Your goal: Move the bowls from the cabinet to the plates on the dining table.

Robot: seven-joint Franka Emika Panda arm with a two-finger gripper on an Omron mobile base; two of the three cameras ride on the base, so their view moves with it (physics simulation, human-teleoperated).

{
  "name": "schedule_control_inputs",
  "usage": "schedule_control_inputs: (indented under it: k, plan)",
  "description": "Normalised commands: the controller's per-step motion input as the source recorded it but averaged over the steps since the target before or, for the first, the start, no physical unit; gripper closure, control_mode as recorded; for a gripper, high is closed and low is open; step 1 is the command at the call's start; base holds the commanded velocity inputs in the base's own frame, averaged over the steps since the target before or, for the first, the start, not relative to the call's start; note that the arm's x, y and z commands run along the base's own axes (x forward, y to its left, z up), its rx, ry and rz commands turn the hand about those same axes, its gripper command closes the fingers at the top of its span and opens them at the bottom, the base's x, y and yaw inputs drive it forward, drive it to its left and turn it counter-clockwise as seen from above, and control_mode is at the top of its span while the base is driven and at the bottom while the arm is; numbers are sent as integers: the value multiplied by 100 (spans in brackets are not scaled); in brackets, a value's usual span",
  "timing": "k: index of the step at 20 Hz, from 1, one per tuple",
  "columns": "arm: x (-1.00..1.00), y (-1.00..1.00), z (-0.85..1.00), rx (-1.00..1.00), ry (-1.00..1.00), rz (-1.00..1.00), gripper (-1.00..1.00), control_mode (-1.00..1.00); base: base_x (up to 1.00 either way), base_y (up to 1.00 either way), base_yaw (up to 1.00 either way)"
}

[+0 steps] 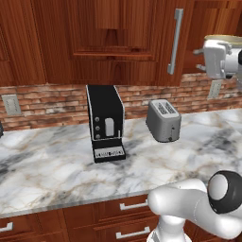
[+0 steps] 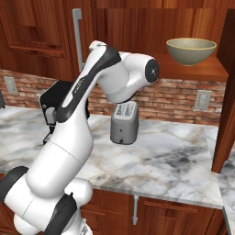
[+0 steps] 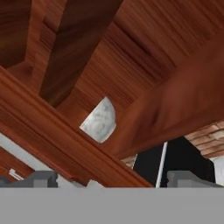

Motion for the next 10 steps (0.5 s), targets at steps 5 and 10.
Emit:
schedule_control_inputs:
  k: [5,10]
  plan:
    - [19,30,0,6,1,0,-100,-100,0,0,0]
    - [20,25,-1,6,1,0,-100,-100,0,0,0]
